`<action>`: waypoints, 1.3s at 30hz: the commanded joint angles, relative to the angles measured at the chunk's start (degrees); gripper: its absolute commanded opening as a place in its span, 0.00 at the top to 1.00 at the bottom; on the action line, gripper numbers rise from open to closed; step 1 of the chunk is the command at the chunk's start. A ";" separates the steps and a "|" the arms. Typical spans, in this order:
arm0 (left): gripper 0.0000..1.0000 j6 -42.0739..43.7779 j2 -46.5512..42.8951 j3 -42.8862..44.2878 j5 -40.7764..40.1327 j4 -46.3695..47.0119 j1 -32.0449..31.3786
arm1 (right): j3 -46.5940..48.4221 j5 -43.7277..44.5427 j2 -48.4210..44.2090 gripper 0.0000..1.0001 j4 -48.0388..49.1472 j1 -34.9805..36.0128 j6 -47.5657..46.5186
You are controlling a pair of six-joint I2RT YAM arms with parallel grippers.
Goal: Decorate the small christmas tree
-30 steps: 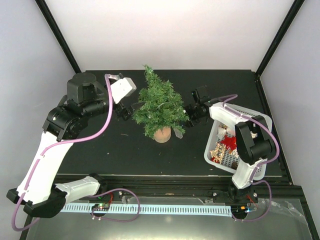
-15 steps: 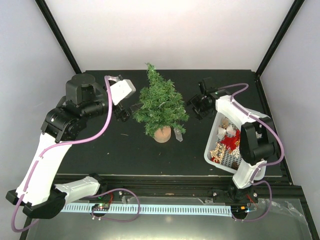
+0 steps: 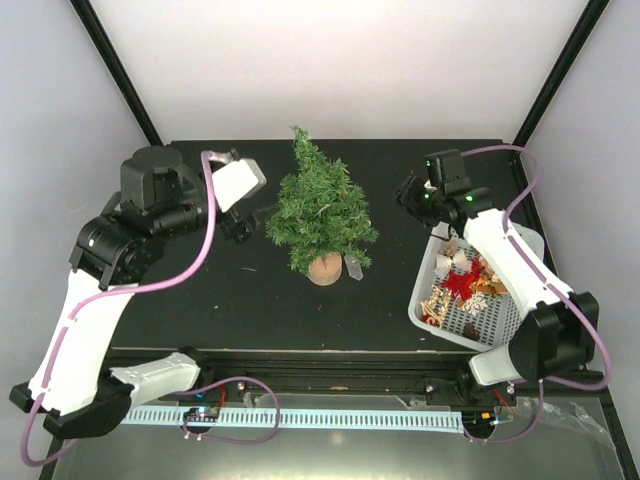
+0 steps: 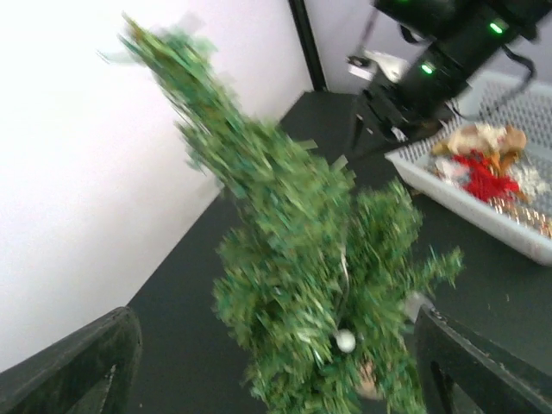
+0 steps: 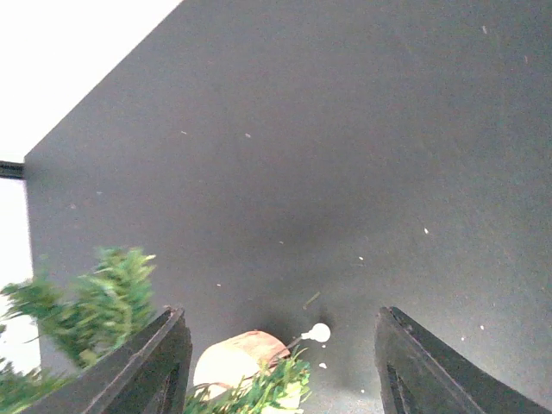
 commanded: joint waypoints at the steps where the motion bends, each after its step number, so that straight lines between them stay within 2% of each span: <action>1: 0.15 -5.70 6.58 11.46 -2.75 1.15 0.40 | 0.14 1.87 -4.71 0.40 2.49 -0.05 -6.66; 5: 0.26 -12.45 15.82 21.98 2.33 -0.26 0.37 | 1.16 1.18 -5.51 0.40 1.54 -0.07 -6.72; 10: 0.34 -16.88 23.97 28.54 6.89 -1.87 0.07 | -0.78 0.12 -6.54 0.40 2.63 -0.08 -5.60; 20: 0.34 -17.83 26.22 24.58 10.41 -1.60 0.08 | -2.28 0.09 -6.30 0.40 3.45 -0.07 -5.37; 28: 0.45 -17.93 24.43 17.53 13.28 -1.27 0.19 | -3.45 -0.60 -5.28 0.40 4.72 -0.05 -4.90; 31: 0.62 -17.23 24.34 15.58 13.73 -0.60 0.19 | -4.28 -0.71 -5.11 0.40 5.34 -0.05 -4.85; 33: 0.83 -16.37 25.33 16.17 14.31 -1.01 0.17 | -4.57 -0.81 -4.95 0.40 5.78 -0.08 -4.89; 34: 0.88 -15.42 25.95 17.15 15.07 -1.34 0.15 | -4.66 -0.90 -4.93 0.40 5.96 -0.09 -4.96; 37: 0.97 -12.87 26.81 18.41 16.63 -0.54 0.19 | -4.92 -0.90 -4.84 0.40 6.34 -0.05 -5.59; 39: 0.98 -10.64 26.76 18.44 17.74 1.14 0.23 | -5.02 -0.89 -4.91 0.40 6.50 -0.07 -6.27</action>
